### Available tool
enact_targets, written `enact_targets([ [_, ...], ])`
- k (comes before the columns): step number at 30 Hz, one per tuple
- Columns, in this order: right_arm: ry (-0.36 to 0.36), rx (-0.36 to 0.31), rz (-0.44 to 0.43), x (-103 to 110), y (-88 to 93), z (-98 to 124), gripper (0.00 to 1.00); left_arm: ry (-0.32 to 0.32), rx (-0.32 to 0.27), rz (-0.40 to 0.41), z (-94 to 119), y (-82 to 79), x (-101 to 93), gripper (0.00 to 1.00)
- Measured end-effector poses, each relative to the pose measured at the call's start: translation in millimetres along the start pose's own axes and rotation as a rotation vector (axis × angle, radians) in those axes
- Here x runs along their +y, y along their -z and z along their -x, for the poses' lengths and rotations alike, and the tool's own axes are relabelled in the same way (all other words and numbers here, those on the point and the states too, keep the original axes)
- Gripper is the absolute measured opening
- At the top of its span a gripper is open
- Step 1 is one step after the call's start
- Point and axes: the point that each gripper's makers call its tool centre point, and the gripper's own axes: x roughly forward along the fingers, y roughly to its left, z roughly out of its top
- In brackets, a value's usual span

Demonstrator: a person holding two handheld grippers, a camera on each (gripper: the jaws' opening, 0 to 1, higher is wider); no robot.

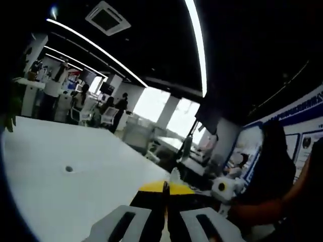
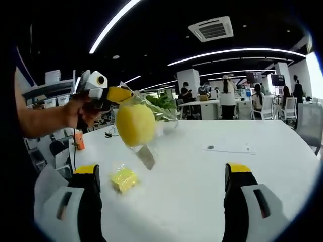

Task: Compare the silicone blocks by pressing each to a similar depth, holding the contact briefly, and releasing to observe deformation and rebound differences across the visible hardness samples.

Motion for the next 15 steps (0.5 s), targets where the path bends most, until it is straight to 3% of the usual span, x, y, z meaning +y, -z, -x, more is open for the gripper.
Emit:
enact_targets([
  [6,-0.114,-0.061,-0.001,10,-22.1,-14,0.96,0.010,-0.005,0.015,1,-2.3,-5.8,0.00],
  [13,-0.230,-0.088,0.000,22,-38.4,-28,0.96,0.034,-0.013,0.035,3,-6.7,-15.9,0.00],
  [15,-0.265,-0.096,-0.011,25,-38.8,-32,0.90,0.036,-0.015,0.037,4,-7.5,-17.3,0.00],
])
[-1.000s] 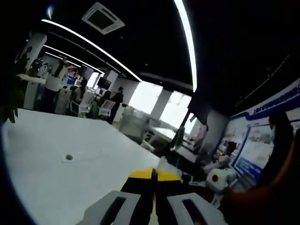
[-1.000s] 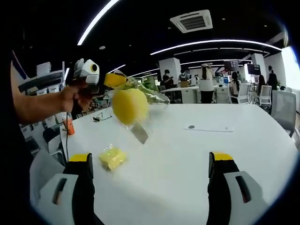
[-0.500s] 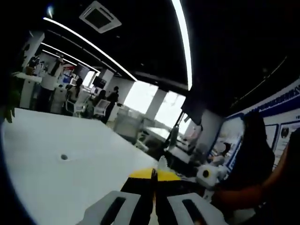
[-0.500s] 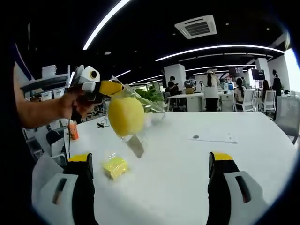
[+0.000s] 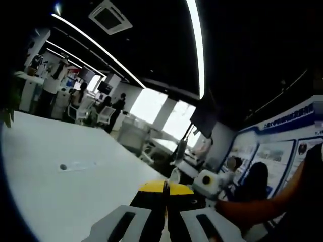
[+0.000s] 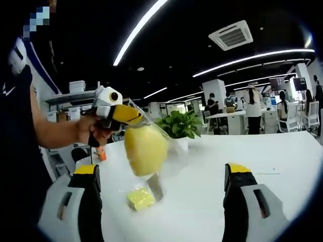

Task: Compare the silicone blocks by pressing each to a similar depth, holding the contact briefly, and releasing to observe deformation and rebound differences across the visible hardness samples.

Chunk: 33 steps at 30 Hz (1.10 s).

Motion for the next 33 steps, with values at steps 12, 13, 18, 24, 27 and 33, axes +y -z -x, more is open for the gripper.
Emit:
enact_targets([
  [12,-0.083,-0.048,-0.006,11,-11.2,-16,0.76,0.022,-0.003,0.021,0,-0.1,-11.7,0.00],
  [13,-0.098,-0.077,-0.033,16,-16.6,-17,0.75,0.025,-0.003,0.022,1,-0.2,-12.9,0.00],
  [18,-0.103,-0.082,-0.042,18,-17.6,-18,0.70,0.043,-0.006,0.032,4,-2.6,-18.3,0.00],
  [24,-0.140,-0.090,-0.038,29,-20.8,-18,0.62,0.040,-0.007,0.051,8,-5.5,-18.1,0.00],
  [27,-0.177,-0.093,-0.028,38,-23.3,-20,0.53,0.045,-0.009,0.063,9,-6.3,-18.5,0.00],
  [33,-0.204,-0.112,-0.031,42,-28.7,-22,0.45,0.055,-0.007,0.066,9,-5.9,-22.9,0.00],
])
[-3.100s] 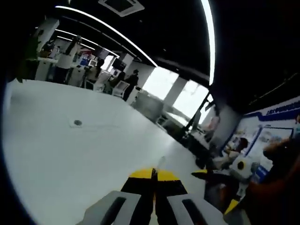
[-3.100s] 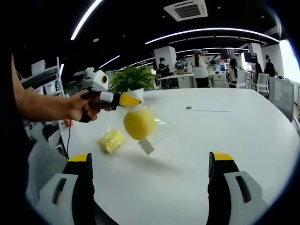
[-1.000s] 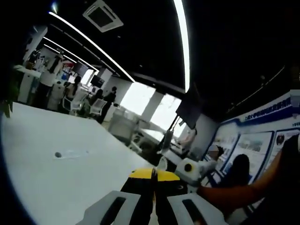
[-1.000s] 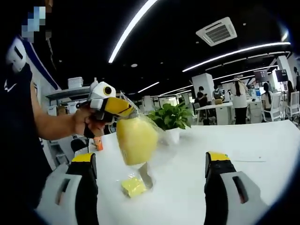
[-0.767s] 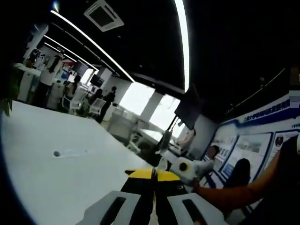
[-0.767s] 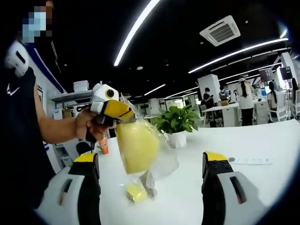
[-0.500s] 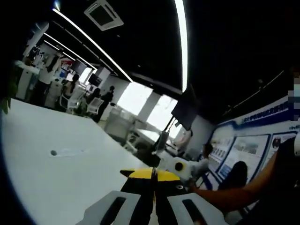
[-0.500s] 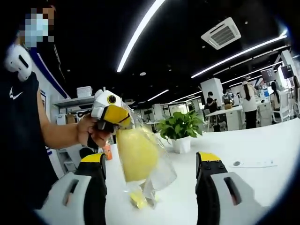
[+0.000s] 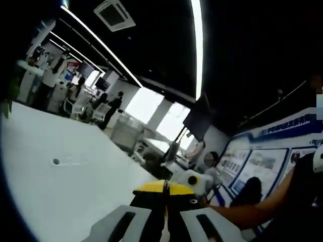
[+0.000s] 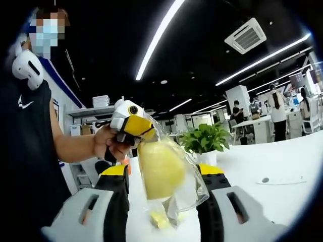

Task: Compare the silicone blocks by pressing each to a similar depth, holding the contact briefly, and releasing to observe deformation and rebound differences across the visible hardness samples.

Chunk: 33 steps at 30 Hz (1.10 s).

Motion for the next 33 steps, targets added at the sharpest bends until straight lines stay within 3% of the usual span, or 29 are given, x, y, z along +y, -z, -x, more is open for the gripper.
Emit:
enact_targets([
  [5,-0.005,0.000,0.008,2,0.5,-4,0.44,0.033,-0.016,0.040,-1,-1.6,-7.2,0.00],
  [10,-0.028,0.000,0.015,8,-1.5,-5,0.32,0.035,-0.020,0.035,-1,-2.8,-8.8,0.00],
  [18,-0.029,0.006,0.014,9,0.0,-3,0.26,0.028,-0.020,0.034,-1,-1.0,-8.8,0.00],
  [29,-0.050,0.005,-0.085,14,-2.8,-4,0.17,0.017,-0.034,0.034,2,-2.7,-9.0,0.00],
  [33,-0.061,0.039,-0.111,18,-3.2,-5,0.12,0.011,-0.039,0.025,5,-3.1,-8.7,0.00],
])
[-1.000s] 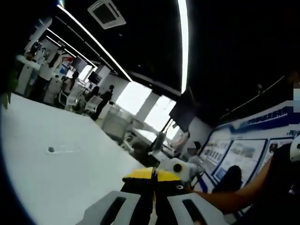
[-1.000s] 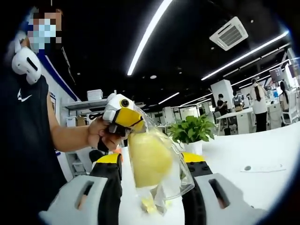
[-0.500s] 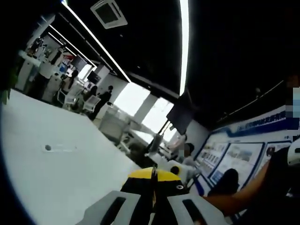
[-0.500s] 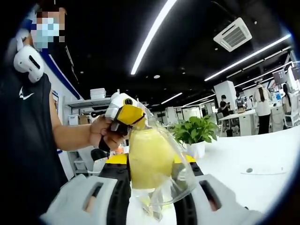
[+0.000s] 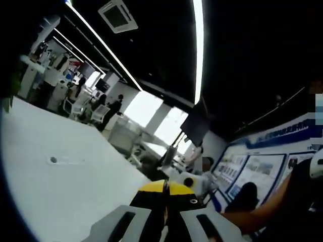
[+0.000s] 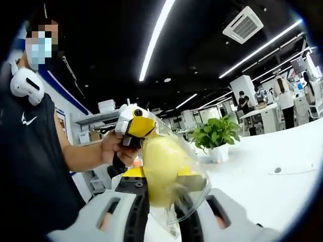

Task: Compare the silicone blocks by pressing each to a similar depth, holding the contact briefly, and releasing to observe deformation and rebound differences across the visible hardness samples.

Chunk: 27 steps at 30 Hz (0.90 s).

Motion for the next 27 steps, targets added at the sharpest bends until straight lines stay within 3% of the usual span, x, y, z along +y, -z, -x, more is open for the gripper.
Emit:
enact_targets([
  [13,0.003,0.061,-0.069,8,-3.9,-5,0.03,0.014,-0.035,-0.061,8,-6.2,-3.3,0.00],
  [17,0.000,0.078,-0.053,11,-3.1,-7,0.01,0.008,-0.034,-0.052,9,-6.9,-3.5,0.00],
  [19,0.001,0.084,-0.061,11,-3.7,-7,0.01,0.013,-0.036,-0.101,10,-7.4,-4.5,0.00],
  [27,-0.001,0.113,-0.058,13,2.7,-11,0.01,0.006,-0.013,-0.123,16,-2.8,-1.4,0.00],
])
